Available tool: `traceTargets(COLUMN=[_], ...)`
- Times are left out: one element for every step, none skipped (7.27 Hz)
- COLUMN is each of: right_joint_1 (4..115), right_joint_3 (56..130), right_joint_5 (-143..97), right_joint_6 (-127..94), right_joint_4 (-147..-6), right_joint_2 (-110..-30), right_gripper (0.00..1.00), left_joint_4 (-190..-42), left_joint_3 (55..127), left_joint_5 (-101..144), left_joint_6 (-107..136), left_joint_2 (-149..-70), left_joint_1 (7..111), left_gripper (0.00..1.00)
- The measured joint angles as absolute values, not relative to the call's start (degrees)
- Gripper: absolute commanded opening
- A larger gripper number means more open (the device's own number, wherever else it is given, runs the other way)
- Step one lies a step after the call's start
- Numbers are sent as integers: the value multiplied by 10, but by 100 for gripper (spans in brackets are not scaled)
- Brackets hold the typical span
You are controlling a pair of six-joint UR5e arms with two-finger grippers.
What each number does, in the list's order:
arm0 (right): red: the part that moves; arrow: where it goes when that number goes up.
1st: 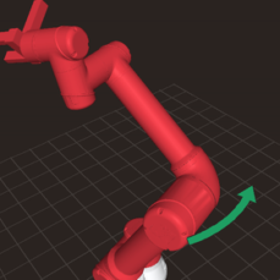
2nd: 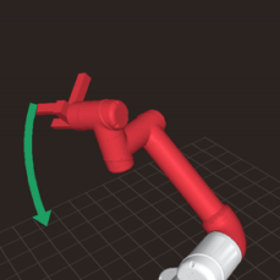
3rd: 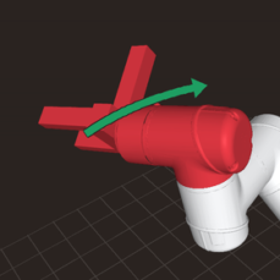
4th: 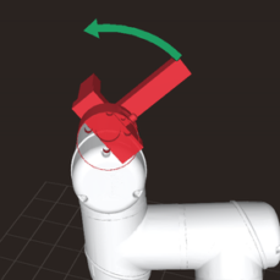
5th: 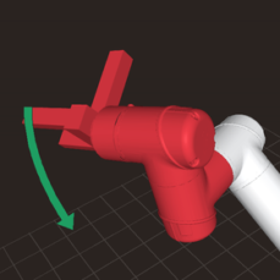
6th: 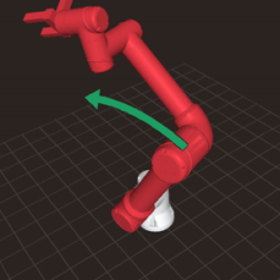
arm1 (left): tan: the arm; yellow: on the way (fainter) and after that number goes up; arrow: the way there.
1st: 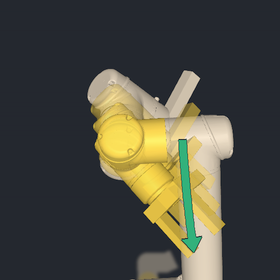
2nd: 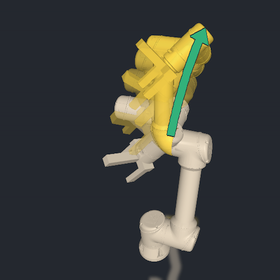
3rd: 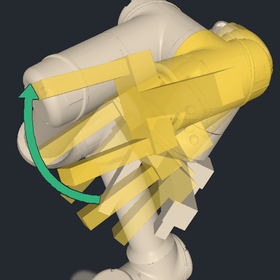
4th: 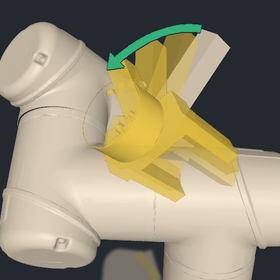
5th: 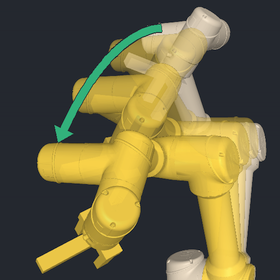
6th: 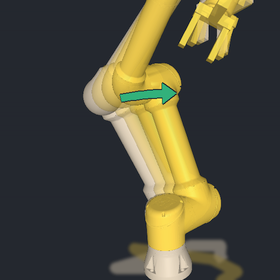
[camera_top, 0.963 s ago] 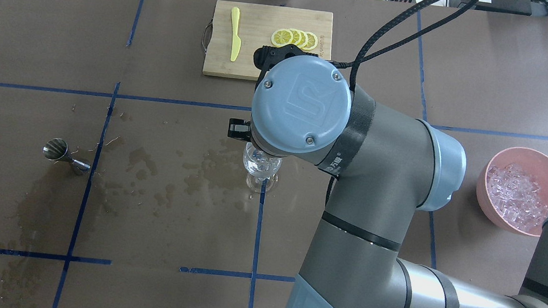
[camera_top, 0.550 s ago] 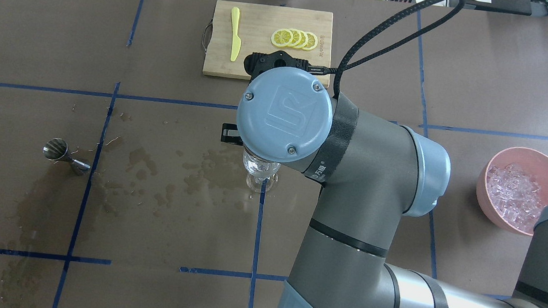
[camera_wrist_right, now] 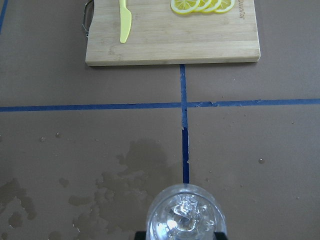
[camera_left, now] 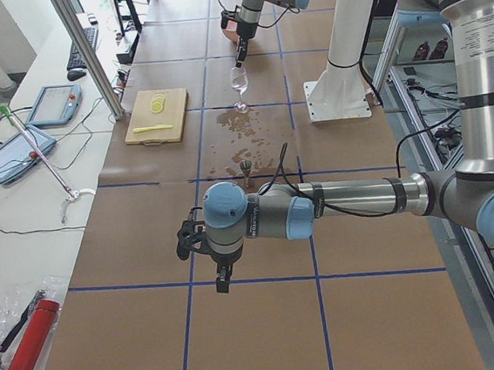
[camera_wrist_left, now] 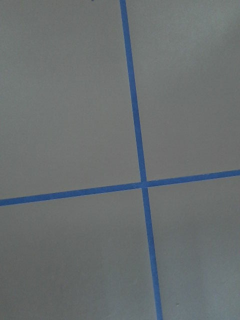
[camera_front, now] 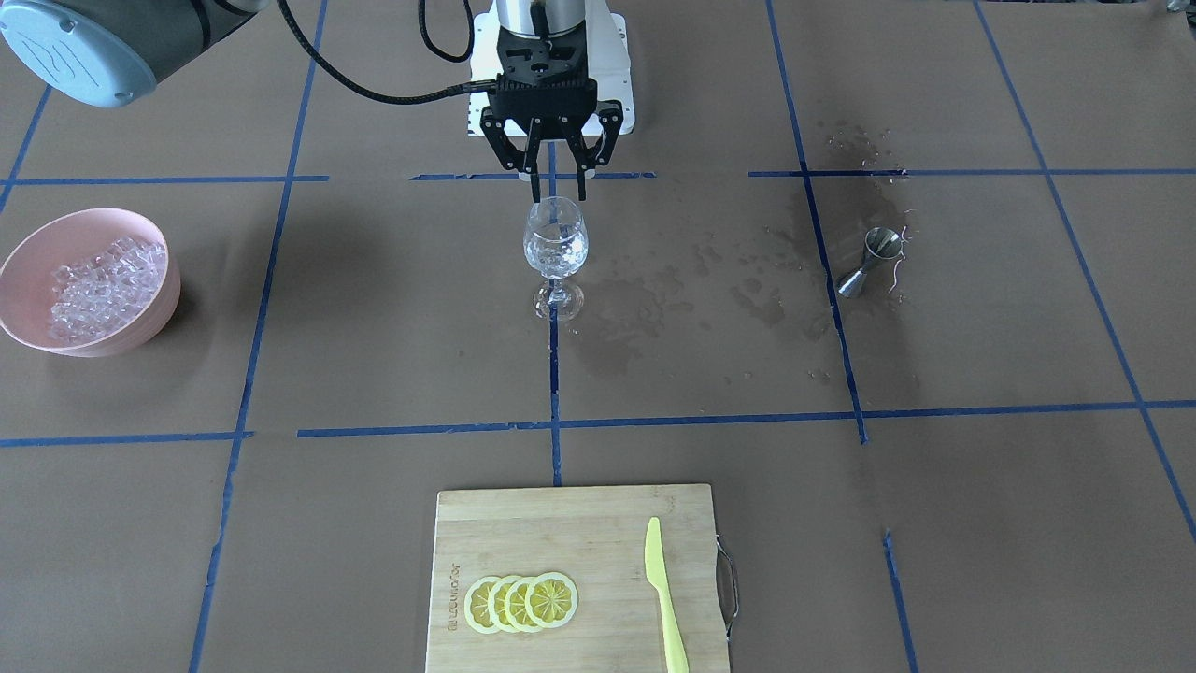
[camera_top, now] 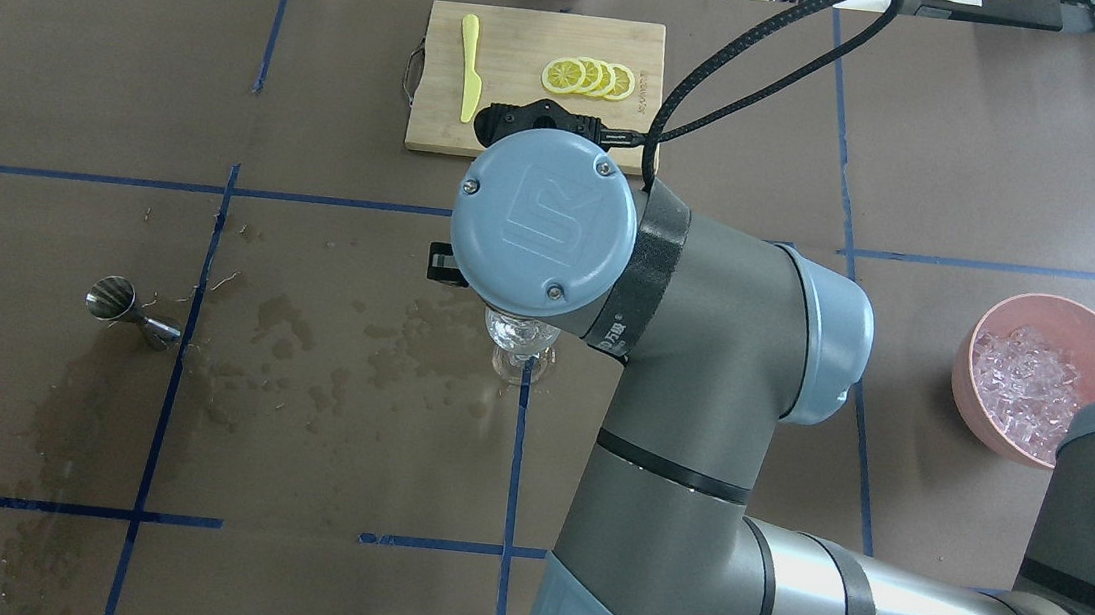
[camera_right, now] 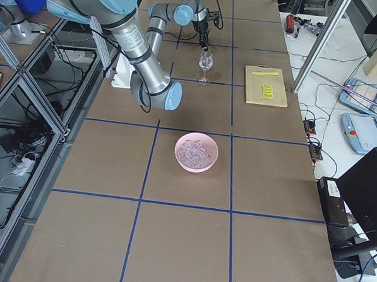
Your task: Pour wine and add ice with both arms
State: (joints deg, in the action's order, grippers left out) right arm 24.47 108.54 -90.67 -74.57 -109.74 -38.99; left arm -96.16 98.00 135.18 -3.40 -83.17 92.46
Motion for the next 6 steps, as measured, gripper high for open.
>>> traceTargets(right_joint_1=[250, 263, 285, 313, 350, 392], right_joint_3=[1087, 1092, 1107, 1135, 1175, 1210], right_joint_5=[-909, -914, -928, -952, -981, -1014], right_joint_6=[-742, -730, -701, -661, -608, -544], right_joint_4=[-1105, -1116, -1126, -1130, -1130, -1130], right_joint_2=[-392, -395, -411, -445, -497, -553], right_gripper=[100, 100, 100, 100, 100, 100], left_joint_4=[-962, -962, -962, -962, -962, -962], left_joint_3=[980, 980, 980, 980, 980, 980], left_joint_5=[1352, 1352, 1352, 1352, 1352, 1352], left_joint_6=[-34, -34, -34, -34, -34, -34], left_joint_2=[-832, -831, -831, -831, -832, -832], left_joint_1=[925, 925, 925, 925, 925, 925], left_gripper=[100, 100, 100, 100, 100, 100])
